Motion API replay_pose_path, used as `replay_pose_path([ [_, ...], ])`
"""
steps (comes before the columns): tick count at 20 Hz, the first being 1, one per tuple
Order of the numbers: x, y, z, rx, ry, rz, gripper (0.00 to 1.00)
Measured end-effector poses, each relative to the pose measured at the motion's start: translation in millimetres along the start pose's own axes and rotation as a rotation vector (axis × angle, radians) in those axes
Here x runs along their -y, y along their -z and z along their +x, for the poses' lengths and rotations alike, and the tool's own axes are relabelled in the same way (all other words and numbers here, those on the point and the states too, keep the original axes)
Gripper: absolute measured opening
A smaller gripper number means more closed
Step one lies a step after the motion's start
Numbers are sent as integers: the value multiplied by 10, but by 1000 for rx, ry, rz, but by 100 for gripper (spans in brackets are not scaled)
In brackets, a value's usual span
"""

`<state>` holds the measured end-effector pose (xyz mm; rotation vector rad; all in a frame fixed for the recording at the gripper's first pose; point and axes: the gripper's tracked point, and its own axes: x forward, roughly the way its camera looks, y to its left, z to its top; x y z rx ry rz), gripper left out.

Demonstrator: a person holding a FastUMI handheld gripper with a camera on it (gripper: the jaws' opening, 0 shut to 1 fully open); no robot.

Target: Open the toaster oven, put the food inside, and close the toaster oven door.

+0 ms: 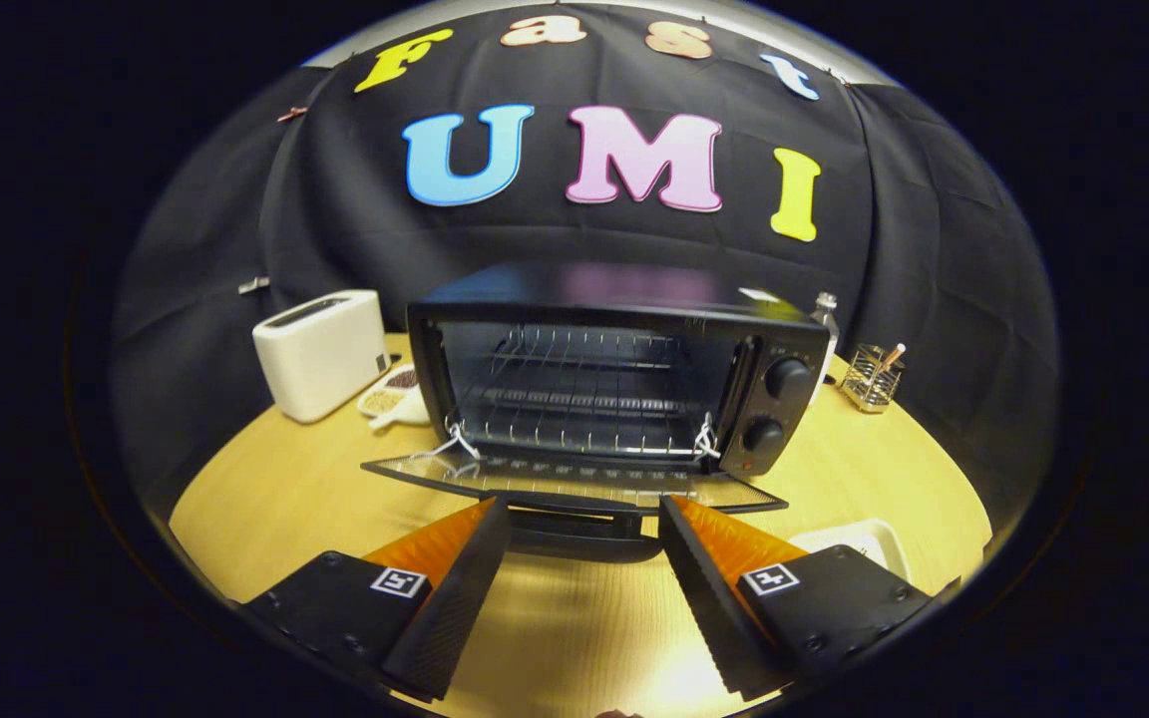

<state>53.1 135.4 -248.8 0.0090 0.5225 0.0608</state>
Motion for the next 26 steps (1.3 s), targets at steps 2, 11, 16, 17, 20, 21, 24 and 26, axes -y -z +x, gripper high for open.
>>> replay_pose_path([
  [2, 72, 261, -52, -63, -7, 12, 99],
  [11, 902, 38, -687, -44, 31, 75, 99],
  [16, 1527, -101, -877, -83, 18, 144, 99],
  [17, 1673, -128, -886, -88, 22, 149, 99],
  [20, 2034, -124, -891, -126, 9, 206, 100],
  [21, 2147, -84, -894, -151, 6, 227, 100],
  [24, 2516, 107, -872, -222, 10, 262, 100],
  [26, 2691, 292, -823, -267, 2, 293, 100],
])
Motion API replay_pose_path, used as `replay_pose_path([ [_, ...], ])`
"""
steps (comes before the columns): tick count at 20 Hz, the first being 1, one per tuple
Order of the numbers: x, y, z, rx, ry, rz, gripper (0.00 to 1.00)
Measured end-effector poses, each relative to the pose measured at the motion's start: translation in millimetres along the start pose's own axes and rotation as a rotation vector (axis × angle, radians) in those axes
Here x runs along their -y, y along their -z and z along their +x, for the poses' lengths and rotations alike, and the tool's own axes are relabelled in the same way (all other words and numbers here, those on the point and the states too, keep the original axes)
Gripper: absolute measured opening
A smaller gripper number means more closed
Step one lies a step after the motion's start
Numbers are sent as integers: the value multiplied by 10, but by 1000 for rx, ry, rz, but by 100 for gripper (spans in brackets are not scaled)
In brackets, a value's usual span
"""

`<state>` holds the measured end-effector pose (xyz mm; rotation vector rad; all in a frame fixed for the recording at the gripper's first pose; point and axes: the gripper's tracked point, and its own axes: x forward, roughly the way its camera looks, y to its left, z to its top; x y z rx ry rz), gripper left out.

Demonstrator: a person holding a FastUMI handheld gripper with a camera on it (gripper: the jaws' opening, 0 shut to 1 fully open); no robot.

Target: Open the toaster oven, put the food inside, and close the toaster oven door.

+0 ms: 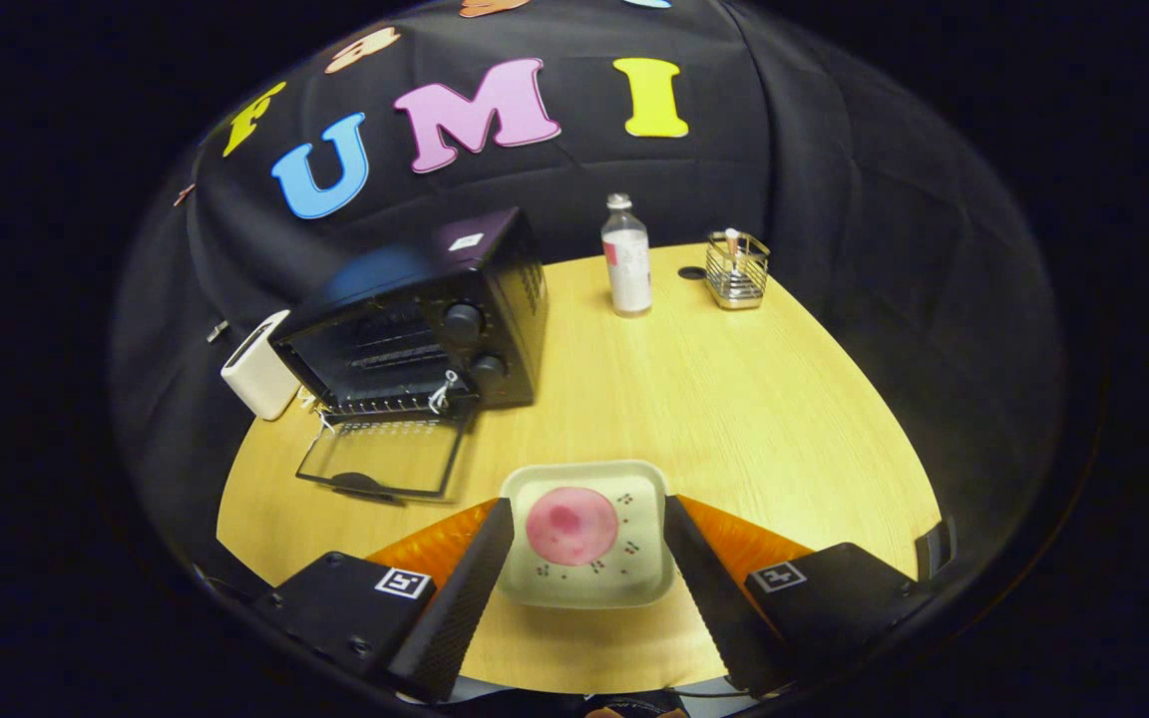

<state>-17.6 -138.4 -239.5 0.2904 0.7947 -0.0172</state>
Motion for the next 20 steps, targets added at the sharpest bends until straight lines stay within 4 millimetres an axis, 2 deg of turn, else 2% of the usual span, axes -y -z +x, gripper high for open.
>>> replay_pose_path([
  [4, 298, 266, 202, -108, -40, 69, 100],
  [7, 416, 459, 348, -182, -58, 101, 100],
  [12, 362, 624, 464, -255, -101, 115, 100],
  [16, 234, 751, 565, -300, -127, 80, 100],
  [20, 186, 742, 603, -291, -121, 55, 100],
])
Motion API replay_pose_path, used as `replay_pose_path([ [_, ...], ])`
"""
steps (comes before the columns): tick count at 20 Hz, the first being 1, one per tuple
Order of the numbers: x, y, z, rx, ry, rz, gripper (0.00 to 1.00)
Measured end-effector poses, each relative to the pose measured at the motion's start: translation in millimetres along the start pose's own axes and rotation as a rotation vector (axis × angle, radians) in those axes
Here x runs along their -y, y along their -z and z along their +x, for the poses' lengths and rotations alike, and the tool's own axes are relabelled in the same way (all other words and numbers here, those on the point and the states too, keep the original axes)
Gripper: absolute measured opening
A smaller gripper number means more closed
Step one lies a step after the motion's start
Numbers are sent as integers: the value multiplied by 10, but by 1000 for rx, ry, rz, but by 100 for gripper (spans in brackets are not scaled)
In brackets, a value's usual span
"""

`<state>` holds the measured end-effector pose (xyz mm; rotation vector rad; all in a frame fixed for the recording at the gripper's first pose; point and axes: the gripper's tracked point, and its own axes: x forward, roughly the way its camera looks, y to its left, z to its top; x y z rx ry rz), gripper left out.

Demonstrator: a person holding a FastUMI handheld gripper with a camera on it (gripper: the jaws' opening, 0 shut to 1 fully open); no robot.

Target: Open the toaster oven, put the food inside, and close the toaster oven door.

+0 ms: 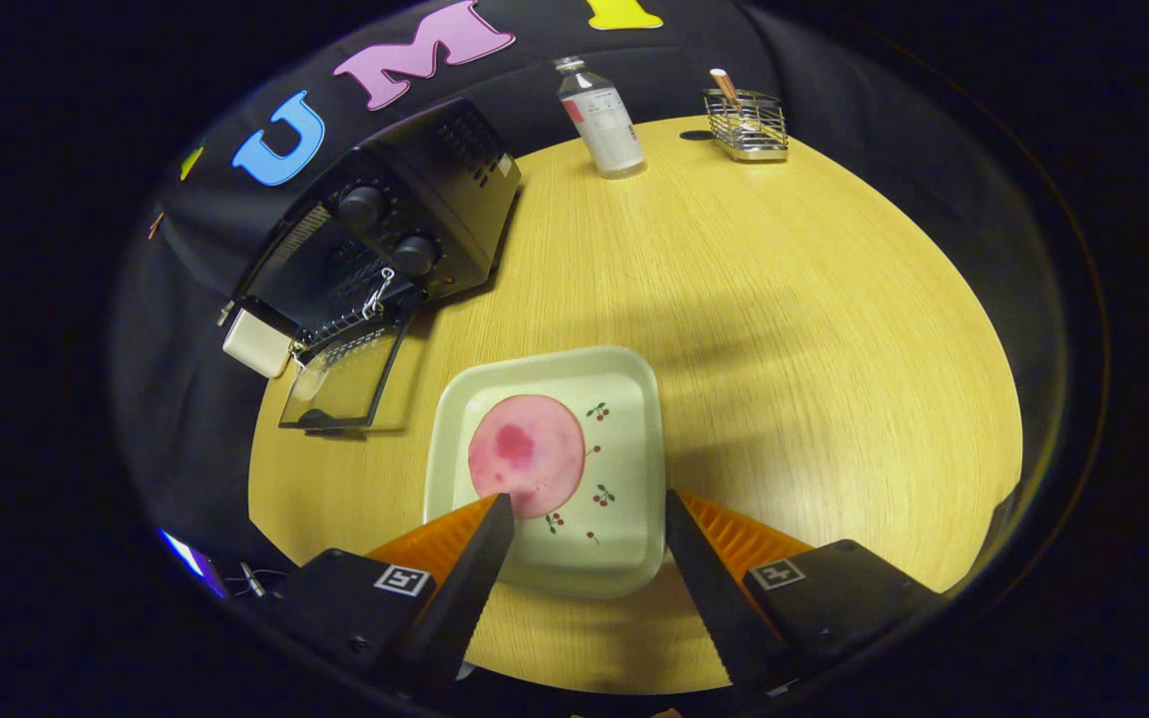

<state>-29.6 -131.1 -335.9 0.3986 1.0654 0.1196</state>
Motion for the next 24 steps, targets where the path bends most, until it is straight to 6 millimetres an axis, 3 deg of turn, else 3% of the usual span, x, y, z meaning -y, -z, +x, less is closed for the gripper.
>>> replay_pose_path([
  [2, 49, 5, 16, -4, 30, -16, 95],
  [4, 161, 4, 26, -7, 87, -35, 83],
  [9, 293, 9, 38, -16, 154, -86, 35],
  [10, 284, 12, 34, -21, 152, -105, 31],
  [16, 299, -10, 27, -26, 142, -79, 25],
  [19, 291, -38, 34, -11, 91, -28, 10],
  [22, 281, -26, 39, -20, 66, 13, 7],
  [24, 169, 1, 63, -23, -11, 85, 7],
])
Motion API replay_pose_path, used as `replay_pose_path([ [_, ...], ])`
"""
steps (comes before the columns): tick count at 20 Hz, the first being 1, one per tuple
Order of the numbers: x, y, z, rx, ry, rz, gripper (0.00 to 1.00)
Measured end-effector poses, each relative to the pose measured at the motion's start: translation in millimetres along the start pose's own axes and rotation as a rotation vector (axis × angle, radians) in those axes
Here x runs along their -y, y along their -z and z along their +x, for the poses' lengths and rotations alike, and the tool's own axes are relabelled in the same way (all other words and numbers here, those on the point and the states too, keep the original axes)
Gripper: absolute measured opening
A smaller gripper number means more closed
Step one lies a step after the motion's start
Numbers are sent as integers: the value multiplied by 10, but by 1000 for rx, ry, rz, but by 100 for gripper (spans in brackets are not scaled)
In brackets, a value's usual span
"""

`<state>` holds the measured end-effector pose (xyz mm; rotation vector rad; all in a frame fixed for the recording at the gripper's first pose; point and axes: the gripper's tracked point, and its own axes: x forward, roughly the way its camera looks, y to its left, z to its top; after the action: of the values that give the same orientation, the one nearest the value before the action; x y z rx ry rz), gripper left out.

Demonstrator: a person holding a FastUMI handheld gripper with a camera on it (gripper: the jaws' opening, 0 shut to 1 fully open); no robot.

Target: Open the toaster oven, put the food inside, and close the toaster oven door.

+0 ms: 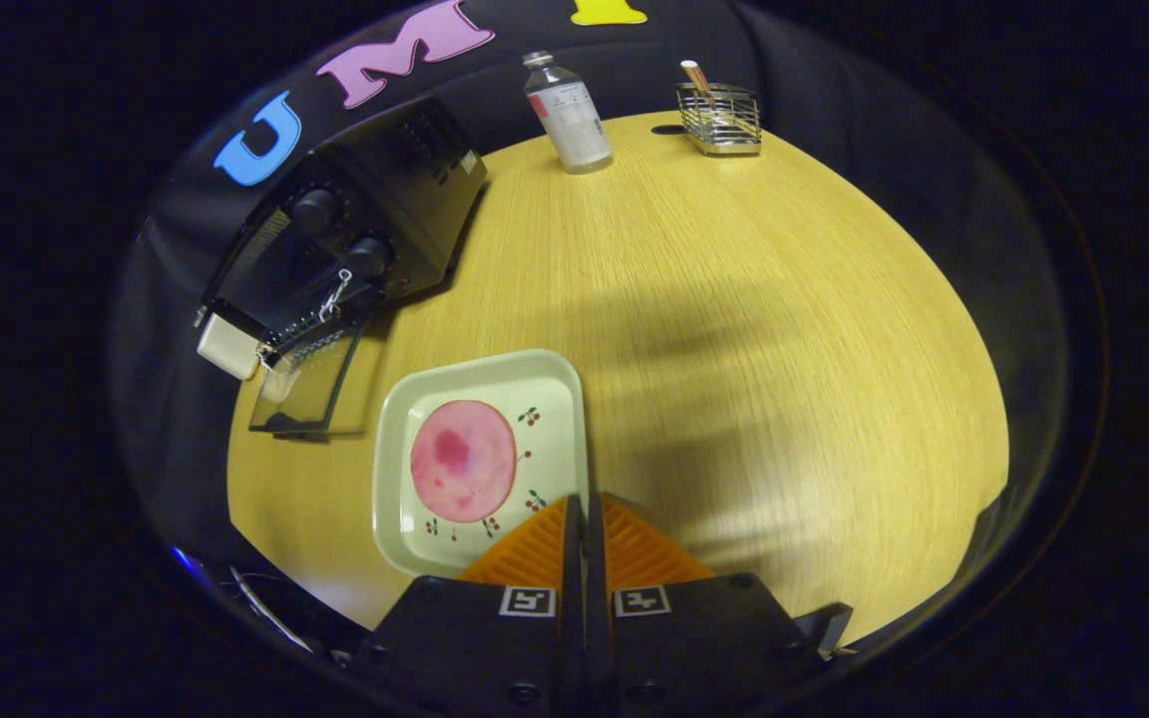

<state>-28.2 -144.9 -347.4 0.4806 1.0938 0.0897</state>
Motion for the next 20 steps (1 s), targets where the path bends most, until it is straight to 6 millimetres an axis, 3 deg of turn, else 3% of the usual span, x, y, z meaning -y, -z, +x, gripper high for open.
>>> replay_pose_path([
  [4, -30, 15, -39, 6, -56, 142, 6],
  [11, 53, -332, -289, 154, -64, 355, 6],
  [17, 172, -457, -654, 283, -21, 523, 6],
  [20, 153, -405, -873, 329, -13, 571, 6],
])
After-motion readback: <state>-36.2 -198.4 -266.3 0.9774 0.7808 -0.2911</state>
